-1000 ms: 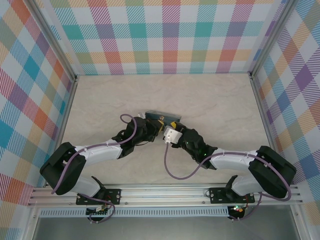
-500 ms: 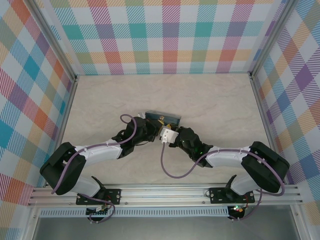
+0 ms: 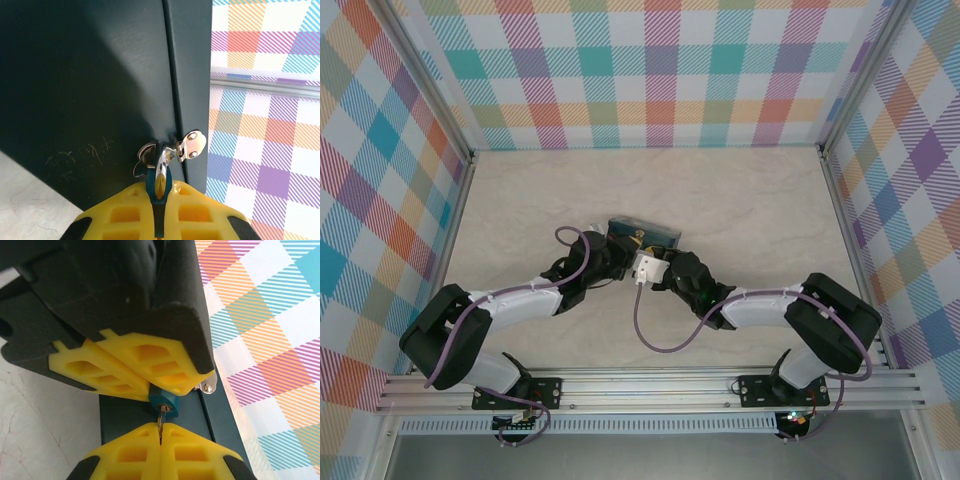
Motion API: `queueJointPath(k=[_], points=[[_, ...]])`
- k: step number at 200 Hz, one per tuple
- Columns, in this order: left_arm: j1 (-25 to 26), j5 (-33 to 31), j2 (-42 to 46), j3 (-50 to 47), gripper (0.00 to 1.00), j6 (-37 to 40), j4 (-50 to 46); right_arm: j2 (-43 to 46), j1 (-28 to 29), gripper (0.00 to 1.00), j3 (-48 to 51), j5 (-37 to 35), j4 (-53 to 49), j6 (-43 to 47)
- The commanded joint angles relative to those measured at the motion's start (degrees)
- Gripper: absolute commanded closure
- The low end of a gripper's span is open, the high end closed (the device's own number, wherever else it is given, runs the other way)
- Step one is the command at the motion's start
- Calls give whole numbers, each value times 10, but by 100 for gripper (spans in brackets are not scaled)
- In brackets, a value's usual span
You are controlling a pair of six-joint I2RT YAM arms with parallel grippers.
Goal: Unlock a padlock with a key
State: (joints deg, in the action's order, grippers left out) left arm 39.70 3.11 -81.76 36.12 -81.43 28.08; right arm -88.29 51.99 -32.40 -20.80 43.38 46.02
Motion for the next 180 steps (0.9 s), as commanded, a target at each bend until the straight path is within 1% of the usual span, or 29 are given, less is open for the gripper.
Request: queueJointPath(k=[1, 34, 65, 94, 114, 122, 141, 156, 180], points=[[12, 58, 17, -3, 100, -12, 32, -27, -7, 100, -28, 18, 42, 40], [12, 66, 16, 3, 100, -13, 31, -40, -10, 100, -32, 22, 67, 84], [11, 50, 19, -3, 100, -16, 28, -11, -14, 100, -19, 31, 43, 56], [6, 41, 21, -6, 100, -18, 27, 17, -15, 91, 4, 25, 27, 35], [1, 38, 20, -5, 100, -17, 25, 47, -15, 78, 21, 23, 3, 10], [-1, 37, 21, -4, 100, -16, 24, 60, -15, 75, 28, 23, -12, -1], [-2, 36, 18, -1, 100, -14, 22, 86, -14, 71, 37, 19, -46, -21], [-2, 38, 17, 0, 100, -13, 22, 104, -14, 67, 48, 20, -52, -29], [-2, 38, 15, 1, 100, -13, 22, 118, -13, 67, 44, 33, -68, -41]])
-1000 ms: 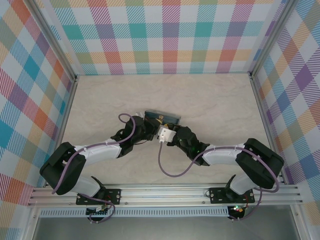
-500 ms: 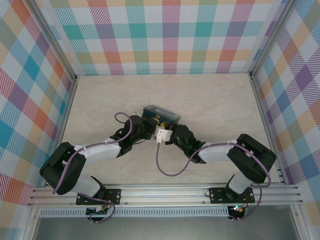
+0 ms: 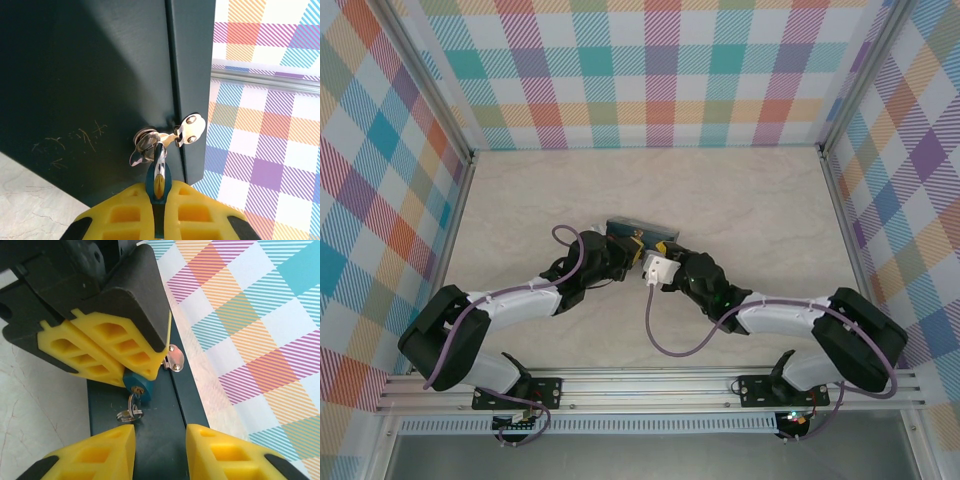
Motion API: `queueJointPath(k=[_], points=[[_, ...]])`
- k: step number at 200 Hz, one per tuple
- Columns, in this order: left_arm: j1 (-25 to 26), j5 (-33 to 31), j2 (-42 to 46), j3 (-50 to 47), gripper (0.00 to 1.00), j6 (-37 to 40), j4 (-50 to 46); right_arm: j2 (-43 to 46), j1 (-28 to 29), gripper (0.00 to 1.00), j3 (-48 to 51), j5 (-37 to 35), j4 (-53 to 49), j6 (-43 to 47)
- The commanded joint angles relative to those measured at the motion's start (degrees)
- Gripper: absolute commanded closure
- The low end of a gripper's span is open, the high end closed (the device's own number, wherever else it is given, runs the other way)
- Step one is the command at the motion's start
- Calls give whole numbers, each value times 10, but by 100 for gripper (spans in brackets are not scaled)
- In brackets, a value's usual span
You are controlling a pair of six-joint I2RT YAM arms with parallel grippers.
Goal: Unlock a padlock with a key
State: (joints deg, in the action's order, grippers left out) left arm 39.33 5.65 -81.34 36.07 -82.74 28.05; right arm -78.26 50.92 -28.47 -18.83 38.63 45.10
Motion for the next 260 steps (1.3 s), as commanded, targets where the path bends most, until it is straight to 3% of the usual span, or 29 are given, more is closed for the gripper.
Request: queueJointPath(k=[1, 160, 260], points=[[1, 13, 11, 2, 100, 0, 23, 18, -2, 67, 4, 14, -21, -32], [1, 16, 11, 0, 100, 0, 27, -59, 9, 66, -47, 39, 37, -55], [1, 14, 14, -4, 100, -2, 28, -73, 9, 80, -44, 14, 36, -50]])
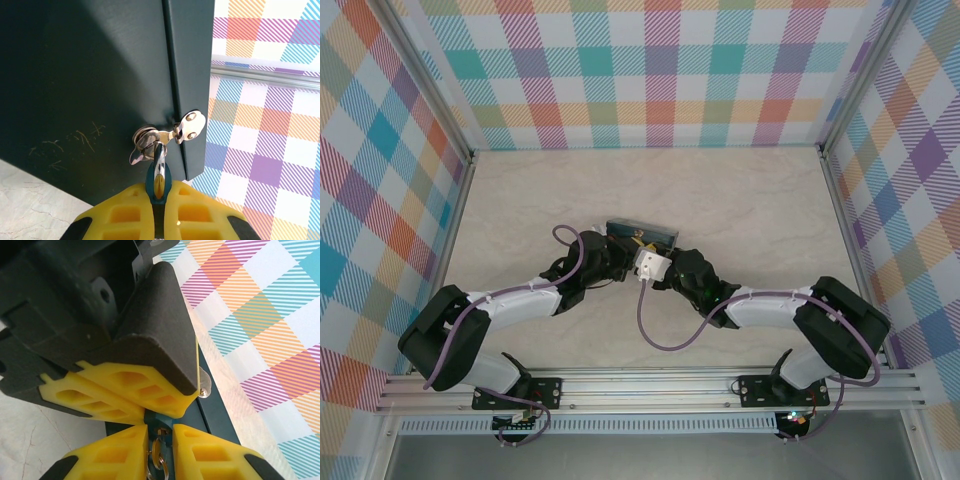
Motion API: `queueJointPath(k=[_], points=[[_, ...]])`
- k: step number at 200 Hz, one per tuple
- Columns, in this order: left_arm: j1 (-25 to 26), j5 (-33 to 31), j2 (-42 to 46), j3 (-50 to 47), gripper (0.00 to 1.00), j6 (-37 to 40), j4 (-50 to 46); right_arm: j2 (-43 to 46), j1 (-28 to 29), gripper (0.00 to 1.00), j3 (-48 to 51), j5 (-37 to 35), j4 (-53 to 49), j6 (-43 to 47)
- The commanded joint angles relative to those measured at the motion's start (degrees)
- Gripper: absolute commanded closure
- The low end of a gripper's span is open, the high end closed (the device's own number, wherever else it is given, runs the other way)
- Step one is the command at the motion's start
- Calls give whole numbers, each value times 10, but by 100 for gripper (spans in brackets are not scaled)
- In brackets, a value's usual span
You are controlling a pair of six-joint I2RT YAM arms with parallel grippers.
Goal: Unlock a padlock with a key
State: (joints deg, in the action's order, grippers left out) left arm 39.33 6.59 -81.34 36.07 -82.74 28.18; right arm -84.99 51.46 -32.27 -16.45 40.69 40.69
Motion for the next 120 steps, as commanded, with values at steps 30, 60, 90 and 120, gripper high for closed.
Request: queueJointPath(k=[30, 60, 90, 120], points=[[1, 5, 14, -4, 100, -2, 27, -10, 4, 82, -2, -18, 17, 0], [1, 5, 15, -4, 100, -2, 27, -19, 3, 87, -3, -25, 22, 1], [1, 7, 15, -3, 100, -2, 27, -24, 3, 97, -9, -30, 23, -6], [1, 10, 16, -3, 100, -1, 26, -27, 2, 100, -19, -36, 13, -34]])
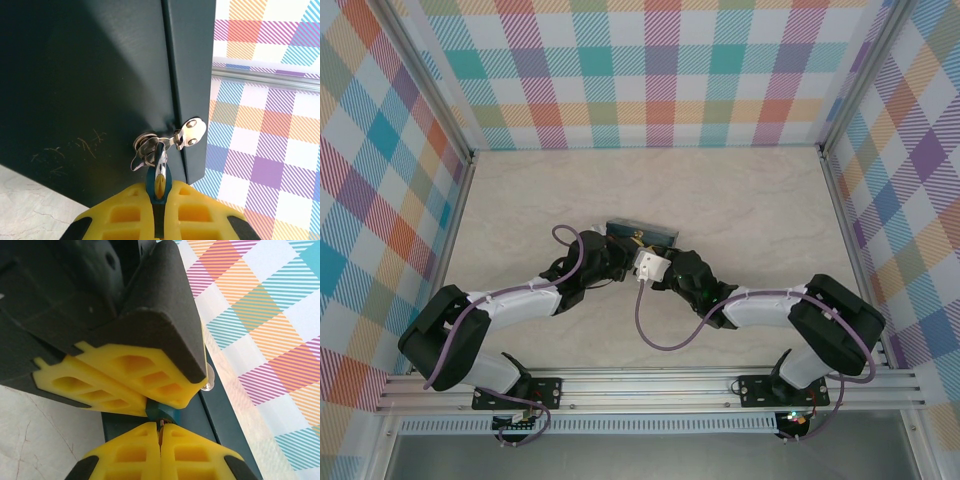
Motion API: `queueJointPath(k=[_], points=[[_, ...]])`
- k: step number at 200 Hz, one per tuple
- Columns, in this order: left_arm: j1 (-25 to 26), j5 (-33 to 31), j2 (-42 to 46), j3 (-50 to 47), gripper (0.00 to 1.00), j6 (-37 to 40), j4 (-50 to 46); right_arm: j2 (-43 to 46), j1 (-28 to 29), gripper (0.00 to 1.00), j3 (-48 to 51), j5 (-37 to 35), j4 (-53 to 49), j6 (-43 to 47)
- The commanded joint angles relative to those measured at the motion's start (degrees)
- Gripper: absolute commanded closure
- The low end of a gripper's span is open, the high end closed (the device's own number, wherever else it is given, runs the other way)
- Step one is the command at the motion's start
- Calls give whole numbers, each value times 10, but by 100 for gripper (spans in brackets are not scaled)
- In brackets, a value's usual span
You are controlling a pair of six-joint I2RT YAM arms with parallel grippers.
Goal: Unlock a padlock with a key
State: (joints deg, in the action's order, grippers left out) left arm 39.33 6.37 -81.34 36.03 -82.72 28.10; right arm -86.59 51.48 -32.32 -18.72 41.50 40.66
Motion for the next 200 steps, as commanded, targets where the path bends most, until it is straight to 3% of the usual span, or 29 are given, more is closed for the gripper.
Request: queueJointPath(k=[1, 100, 200], points=[[1, 13, 16, -3, 100, -2, 27, -11, 1, 100, -18, -13, 5, -35], [16, 9, 7, -11, 100, -7, 40, -1, -11, 100, -55, 56, -65, -263], [24, 6, -5, -12, 100, -2, 42, 24, -79, 100, -55, 229, -72, -487]])
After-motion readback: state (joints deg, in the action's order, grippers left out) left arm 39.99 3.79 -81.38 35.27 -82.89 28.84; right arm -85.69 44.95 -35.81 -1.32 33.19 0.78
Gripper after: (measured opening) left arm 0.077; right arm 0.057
